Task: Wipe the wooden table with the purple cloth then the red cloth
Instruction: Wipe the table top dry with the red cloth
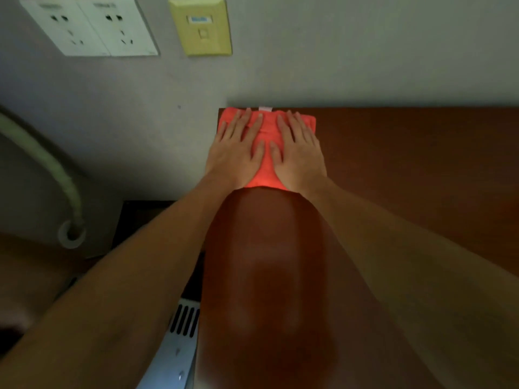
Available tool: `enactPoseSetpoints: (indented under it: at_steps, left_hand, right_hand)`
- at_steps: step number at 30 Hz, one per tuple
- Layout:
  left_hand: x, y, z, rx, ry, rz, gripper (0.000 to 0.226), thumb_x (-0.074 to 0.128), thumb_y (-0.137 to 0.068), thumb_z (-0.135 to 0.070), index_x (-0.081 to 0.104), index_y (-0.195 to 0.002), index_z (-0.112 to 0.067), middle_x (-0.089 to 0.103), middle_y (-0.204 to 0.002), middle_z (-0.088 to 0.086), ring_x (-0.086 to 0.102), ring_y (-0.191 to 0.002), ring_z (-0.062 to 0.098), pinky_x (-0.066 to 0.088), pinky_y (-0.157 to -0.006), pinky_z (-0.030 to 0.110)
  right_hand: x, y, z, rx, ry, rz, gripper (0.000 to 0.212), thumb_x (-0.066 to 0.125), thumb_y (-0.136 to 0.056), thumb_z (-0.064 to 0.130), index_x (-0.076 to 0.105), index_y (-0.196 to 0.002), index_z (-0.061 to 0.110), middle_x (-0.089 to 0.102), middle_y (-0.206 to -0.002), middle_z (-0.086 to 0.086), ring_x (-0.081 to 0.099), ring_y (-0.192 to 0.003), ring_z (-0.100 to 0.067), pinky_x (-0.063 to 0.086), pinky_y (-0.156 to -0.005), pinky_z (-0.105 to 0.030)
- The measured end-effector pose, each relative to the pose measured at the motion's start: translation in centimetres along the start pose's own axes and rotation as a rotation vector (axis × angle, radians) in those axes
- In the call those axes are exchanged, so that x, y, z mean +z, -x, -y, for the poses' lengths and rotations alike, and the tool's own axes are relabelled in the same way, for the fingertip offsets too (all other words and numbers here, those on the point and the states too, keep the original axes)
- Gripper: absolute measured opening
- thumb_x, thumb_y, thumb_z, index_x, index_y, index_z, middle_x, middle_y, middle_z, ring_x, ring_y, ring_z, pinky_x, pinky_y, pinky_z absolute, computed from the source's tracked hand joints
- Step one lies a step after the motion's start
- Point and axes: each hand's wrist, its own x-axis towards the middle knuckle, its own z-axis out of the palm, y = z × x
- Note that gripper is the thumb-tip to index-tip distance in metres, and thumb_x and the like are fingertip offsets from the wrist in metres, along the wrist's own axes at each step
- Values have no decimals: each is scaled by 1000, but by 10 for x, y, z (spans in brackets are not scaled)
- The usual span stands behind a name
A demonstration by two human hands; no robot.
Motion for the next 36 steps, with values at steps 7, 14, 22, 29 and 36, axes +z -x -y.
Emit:
enactPoseSetpoints:
  at_steps: [7, 14, 22, 29, 36]
  left_hand:
    - [-1, -26, 4, -12, 14, -5, 73, 13, -95, -49, 31, -159, -18, 28, -166, 9, 21, -155, 24, 11, -127, 44]
    - [-5, 23, -15, -24, 0, 45, 76, 4, -95, -52, 15, -162, -18, 14, -170, 9, 8, -157, 24, 3, -128, 43]
    - [-10, 171, -88, -5, -15, 110, 66, 9, -105, -51, 1, -163, -19, 2, -171, 8, -2, -158, 22, 0, -128, 45]
    - [-14, 342, -179, -38, 30, 86, 61, 19, -108, -42, 10, -163, -16, 8, -170, 9, -1, -158, 21, 8, -128, 49]
    - [-15, 408, -211, -47, 57, 98, 60, 21, -108, -42, 13, -163, -18, 10, -171, 4, -1, -158, 17, 14, -127, 50]
  right_hand:
    - [1, -27, -6, -15, 18, 9, 76, 24, -94, 48, 41, -155, 5, 37, -163, -18, 31, -154, -31, 22, -126, -45]
    - [-12, 23, 3, -30, 61, 89, 79, 13, -96, 49, 29, -159, 5, 26, -168, -18, 19, -158, -30, 10, -128, -42]
    - [-51, 190, 14, -19, 15, 118, 72, 19, -103, 47, 29, -159, 4, 26, -168, -17, 19, -158, -29, 10, -130, -43]
    - [-92, 369, 18, -44, 44, 82, 60, 33, -109, 39, 32, -159, 5, 29, -167, -15, 18, -159, -25, 23, -127, -49]
    - [-105, 439, 19, -17, 48, 64, 59, 40, -109, 38, 32, -160, 9, 26, -169, -10, 15, -159, -21, 26, -126, -47]
